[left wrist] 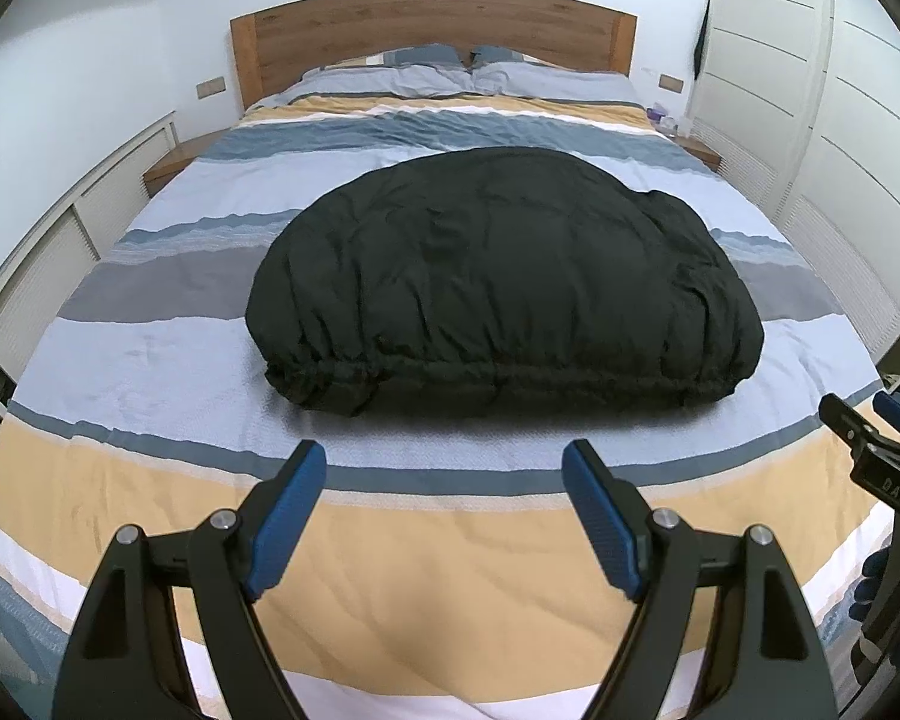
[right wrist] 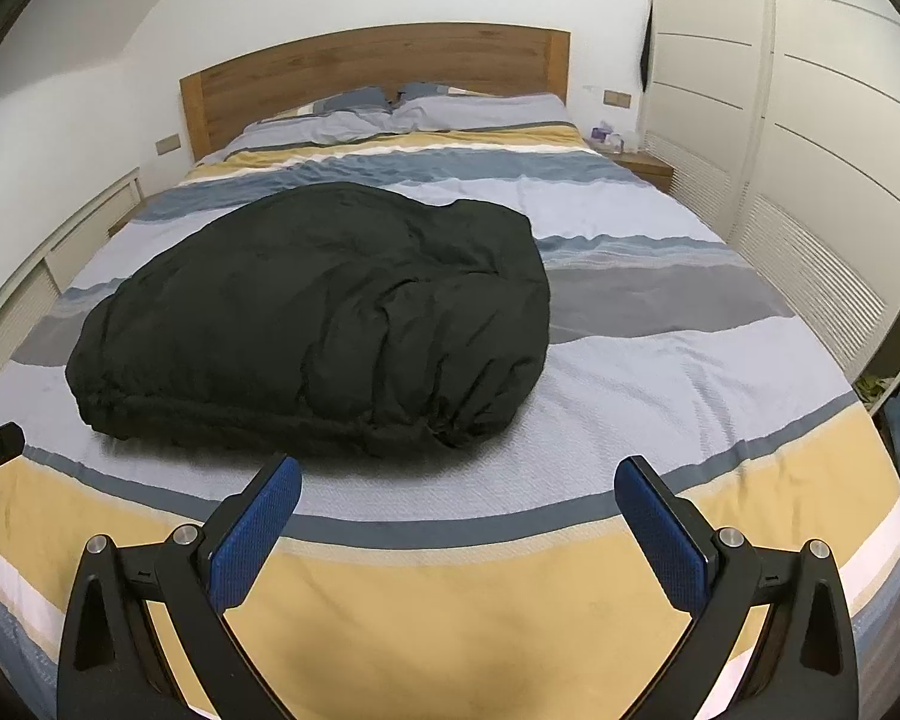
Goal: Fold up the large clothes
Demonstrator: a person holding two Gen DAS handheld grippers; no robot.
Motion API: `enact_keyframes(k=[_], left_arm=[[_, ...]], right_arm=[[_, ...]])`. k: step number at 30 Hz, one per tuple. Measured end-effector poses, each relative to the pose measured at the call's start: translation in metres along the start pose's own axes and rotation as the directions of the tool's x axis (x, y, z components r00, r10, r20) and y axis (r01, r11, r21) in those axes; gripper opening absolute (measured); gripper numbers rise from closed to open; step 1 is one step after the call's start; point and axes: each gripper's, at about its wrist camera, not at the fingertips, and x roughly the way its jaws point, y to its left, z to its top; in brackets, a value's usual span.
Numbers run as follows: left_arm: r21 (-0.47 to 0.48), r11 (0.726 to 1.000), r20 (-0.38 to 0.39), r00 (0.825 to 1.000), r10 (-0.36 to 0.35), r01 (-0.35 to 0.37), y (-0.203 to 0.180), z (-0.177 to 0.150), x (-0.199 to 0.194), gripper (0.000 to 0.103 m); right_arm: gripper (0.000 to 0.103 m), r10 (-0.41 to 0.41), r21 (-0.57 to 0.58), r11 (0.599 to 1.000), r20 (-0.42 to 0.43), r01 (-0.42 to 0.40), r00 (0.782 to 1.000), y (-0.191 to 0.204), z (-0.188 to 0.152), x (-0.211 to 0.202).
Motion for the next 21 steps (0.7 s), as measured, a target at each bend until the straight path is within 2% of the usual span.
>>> enact_keyframes(k=[7, 21], left_arm=[[0.009, 1.000, -0.001, 1.000, -0.029, 0.029, -0.0027, -0.0020, 0.0030, 0.080], [-0.016, 0.999, -0.007, 0.999, -0.043, 0.043, 0.0062, -0.0072, 0.0091, 0.081]], right_arm=[[0.102, -0.012, 0.014, 1.000, -0.017, 0.012, 1.000, -0.0039, -0.0029, 0.0021], [0.102, -0.019, 0.009, 1.000, -0.027, 0.019, 0.999, -0.0031, -0.0042, 0.0061]])
